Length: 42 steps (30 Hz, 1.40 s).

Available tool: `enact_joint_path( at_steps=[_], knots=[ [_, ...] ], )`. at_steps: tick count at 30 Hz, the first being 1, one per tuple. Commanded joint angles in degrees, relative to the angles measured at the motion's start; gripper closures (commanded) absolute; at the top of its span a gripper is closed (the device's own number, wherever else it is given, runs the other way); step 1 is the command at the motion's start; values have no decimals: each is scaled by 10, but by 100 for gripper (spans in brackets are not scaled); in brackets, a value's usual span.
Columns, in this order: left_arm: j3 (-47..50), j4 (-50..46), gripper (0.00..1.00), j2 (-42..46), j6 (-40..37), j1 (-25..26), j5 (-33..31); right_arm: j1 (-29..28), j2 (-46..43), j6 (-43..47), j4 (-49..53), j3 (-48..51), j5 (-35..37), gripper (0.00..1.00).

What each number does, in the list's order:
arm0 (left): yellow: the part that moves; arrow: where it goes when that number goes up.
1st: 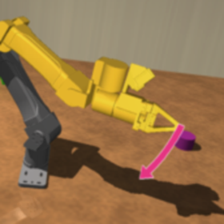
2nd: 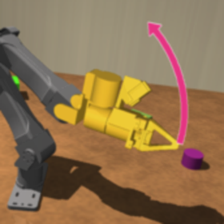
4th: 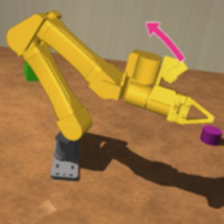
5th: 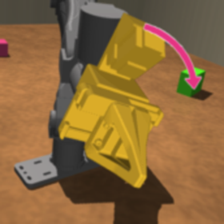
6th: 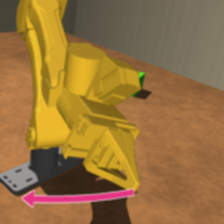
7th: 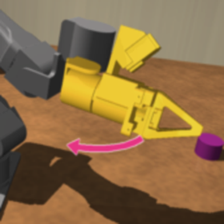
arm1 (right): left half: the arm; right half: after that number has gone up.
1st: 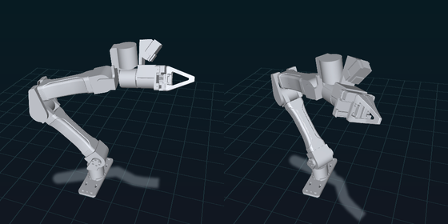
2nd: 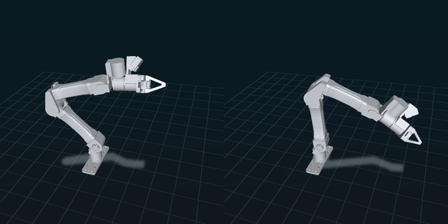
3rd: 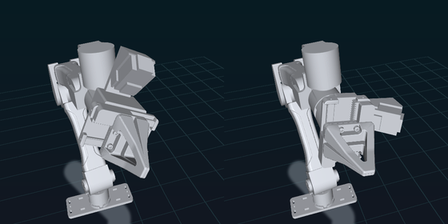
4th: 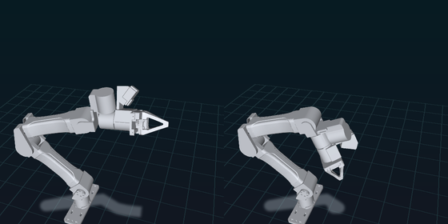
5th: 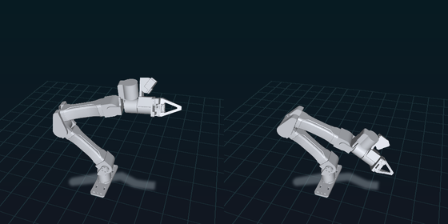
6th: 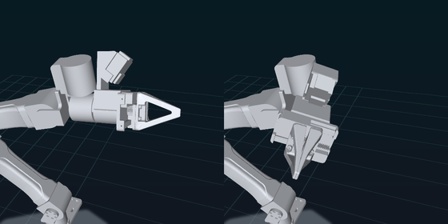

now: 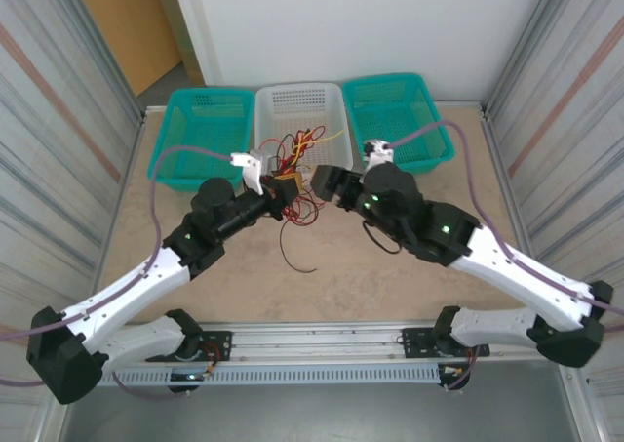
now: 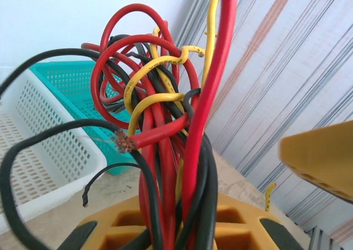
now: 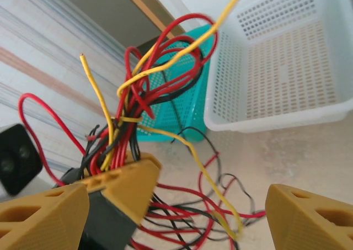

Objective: Untangle the cables

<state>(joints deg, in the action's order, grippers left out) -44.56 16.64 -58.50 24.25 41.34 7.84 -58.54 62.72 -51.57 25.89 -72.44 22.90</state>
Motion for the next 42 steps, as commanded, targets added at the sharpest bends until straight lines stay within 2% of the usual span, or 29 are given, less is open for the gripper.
enact_joint_path(
  at_steps=[1, 6, 8, 10, 17, 19, 22, 25, 29, 31, 35, 40, 42],
  knots=[
    [10, 70, 100, 10, 34, -1, 20, 10, -41, 7, 29, 27, -5, 20],
    [18, 68, 100, 19, 29, -1, 19, 40, -19, 18, 50, 0, -64, 22],
    [18, 58, 100, 23, 24, -1, 13, 42, 11, 24, 92, -39, -61, 37],
    [18, 49, 100, 29, 19, -1, 9, 42, 42, 30, 126, -70, -61, 44],
    [10, 23, 100, 34, 0, -1, 4, 22, 90, 48, 180, -116, -61, 45],
    [10, 22, 100, 32, -2, -1, 5, 14, 105, 55, 192, -132, -54, 49],
    [10, 21, 100, 31, -4, -1, 4, 7, 120, 61, 204, -149, -42, 61],
    [12, 23, 100, 34, -4, -1, -1, 1, 124, 63, 206, -155, -32, 69],
    [11, 26, 100, 36, -4, -1, -5, 0, 134, 64, 222, -166, -23, 71],
    [10, 26, 100, 35, -4, -1, -5, 0, 137, 65, 223, -165, -20, 76],
    [7, 26, 100, 36, -3, -3, -8, -1, 136, 63, 222, -160, -19, 100],
    [15, 43, 100, 44, 24, -17, -2, 11, 94, 40, 198, -104, 4, 100],
    [20, 67, 100, 49, 53, -30, 19, 54, 51, 20, 154, -43, -34, 100]
  ],
)
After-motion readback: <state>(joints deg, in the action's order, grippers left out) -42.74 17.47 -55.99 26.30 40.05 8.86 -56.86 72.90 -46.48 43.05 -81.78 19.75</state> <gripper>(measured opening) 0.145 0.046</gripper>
